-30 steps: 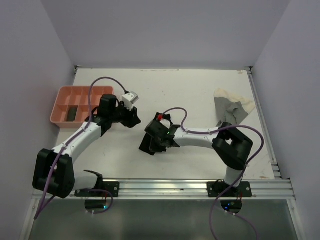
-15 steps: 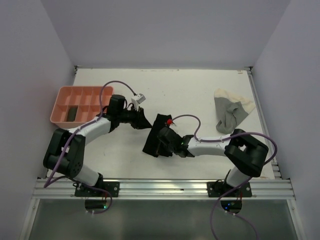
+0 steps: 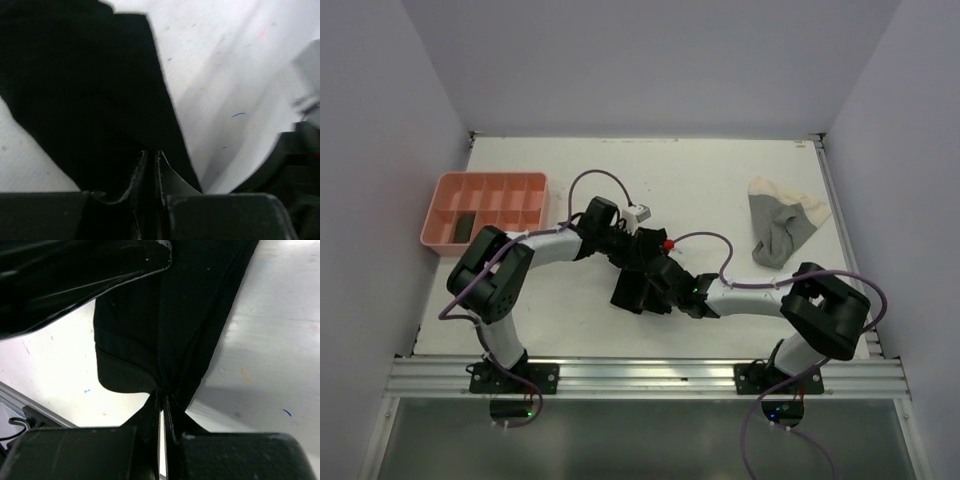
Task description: Roll the underwear
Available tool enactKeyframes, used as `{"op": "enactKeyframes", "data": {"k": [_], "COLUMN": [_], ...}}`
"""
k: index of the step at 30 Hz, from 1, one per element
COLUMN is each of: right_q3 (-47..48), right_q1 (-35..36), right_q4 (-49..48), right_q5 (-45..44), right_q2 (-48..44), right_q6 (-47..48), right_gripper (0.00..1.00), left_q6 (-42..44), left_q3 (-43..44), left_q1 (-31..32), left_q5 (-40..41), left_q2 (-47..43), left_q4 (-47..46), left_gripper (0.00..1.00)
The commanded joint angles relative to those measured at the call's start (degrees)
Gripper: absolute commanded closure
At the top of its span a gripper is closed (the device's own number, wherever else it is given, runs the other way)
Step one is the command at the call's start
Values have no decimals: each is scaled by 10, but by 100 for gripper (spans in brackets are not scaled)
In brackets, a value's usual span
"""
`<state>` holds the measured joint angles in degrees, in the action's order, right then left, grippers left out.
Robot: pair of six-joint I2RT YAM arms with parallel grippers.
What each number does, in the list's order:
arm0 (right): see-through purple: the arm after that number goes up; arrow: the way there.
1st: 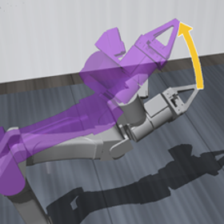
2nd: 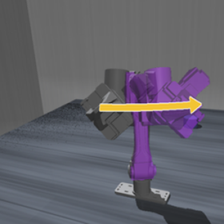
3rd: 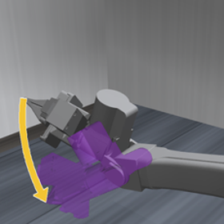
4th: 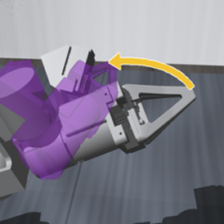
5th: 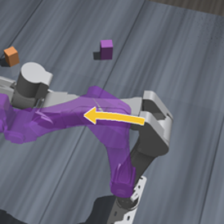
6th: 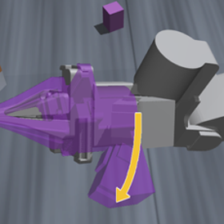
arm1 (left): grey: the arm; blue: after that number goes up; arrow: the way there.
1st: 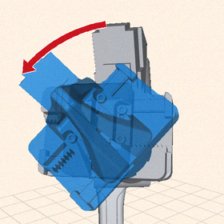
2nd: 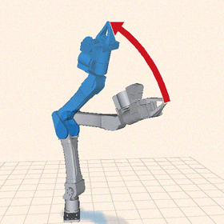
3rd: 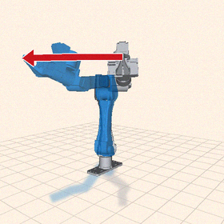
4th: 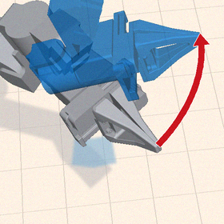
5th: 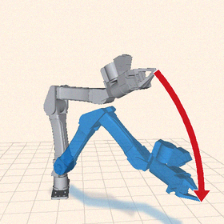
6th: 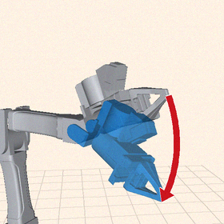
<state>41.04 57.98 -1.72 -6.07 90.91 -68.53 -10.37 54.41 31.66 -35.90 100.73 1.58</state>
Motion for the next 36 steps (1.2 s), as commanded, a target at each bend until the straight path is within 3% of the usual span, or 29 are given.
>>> {"op": "enactKeyframes", "data": {"k": [1, 10, 15, 18, 20, 23, 26, 30, 31, 36], "right_q3": [-7, -16, -40, -39, -35, -30, -25, -28, -30, -35], "right_q1": [-4, -7, -18, -23, -23, -23, -23, -23, -23, -23], "right_q4": [38, 114, 114, 89, 73, 47, 41, 33, 29, 7], "right_q5": [-23, -47, -54, -36, -25, -6, -2, 1, 4, 11], "right_q2": [-39, -86, -60, -11, 12, 42, 51, 46, 45, 43], "right_q6": [-3, -1, -9, -3, -1, -1, 1, -2, -3, -9], "right_gripper": [100, 100, 100, 100, 100, 100, 100, 100, 100, 100], "left_q6": [22, 41, 58, 69, 74, 76, 87, 101, 128, 117], "left_q3": [23, 30, 31, 31, 25, 10, 2, -6, -6, -46], "left_q1": [-5, -13, -15, -15, -17, -17, -21, -48, -58, -85], "left_q5": [58, 67, 63, 34, -5, -43, -49, -86, -100, -175], "left_q2": [33, 72, 75, 68, 39, -31, -109, -154, -149, -68], "left_q4": [45, 67, 72, 72, 58, 37, 38, 75, 109, 111], "left_gripper": [87, 90, 90, 84, 74, 58, 51, 51, 54, 69]}}
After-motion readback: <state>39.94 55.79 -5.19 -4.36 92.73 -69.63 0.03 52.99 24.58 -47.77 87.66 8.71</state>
